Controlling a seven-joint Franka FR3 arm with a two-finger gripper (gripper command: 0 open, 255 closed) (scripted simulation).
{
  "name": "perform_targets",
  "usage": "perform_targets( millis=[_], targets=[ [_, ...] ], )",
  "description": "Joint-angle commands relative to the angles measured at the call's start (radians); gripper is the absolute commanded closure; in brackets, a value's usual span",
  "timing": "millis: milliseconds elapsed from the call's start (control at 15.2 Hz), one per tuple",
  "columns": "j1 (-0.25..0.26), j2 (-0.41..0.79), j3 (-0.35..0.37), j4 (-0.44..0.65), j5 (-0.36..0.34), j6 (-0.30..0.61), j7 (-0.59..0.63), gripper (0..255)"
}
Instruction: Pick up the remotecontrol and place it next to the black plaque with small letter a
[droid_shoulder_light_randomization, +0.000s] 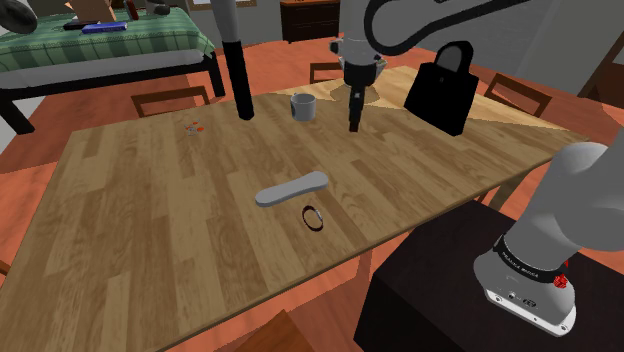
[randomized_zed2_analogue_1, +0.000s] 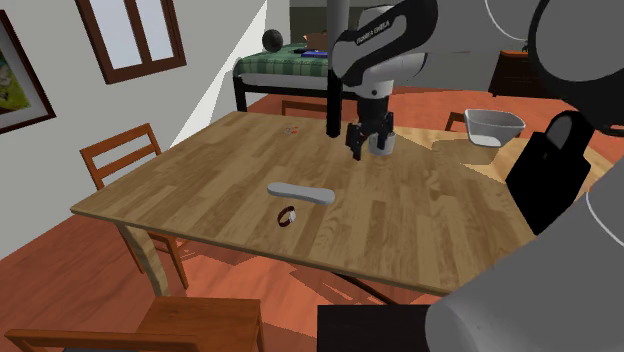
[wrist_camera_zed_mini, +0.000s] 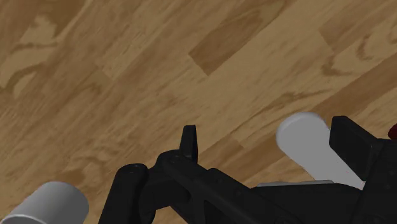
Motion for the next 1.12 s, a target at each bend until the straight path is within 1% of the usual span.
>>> perform_targets(
  millis=[0,528,1056],
  targets=[
    [0.020,0.058,0.011,0.025,0.006,0.032,-0.042,0],
    [0.087,0.268,0.070,0.131,0.017,0.129,-0.195,0],
    [0.149,0.445,0.138,0.232,0.002,0.196,-0.321,0]
  ],
)
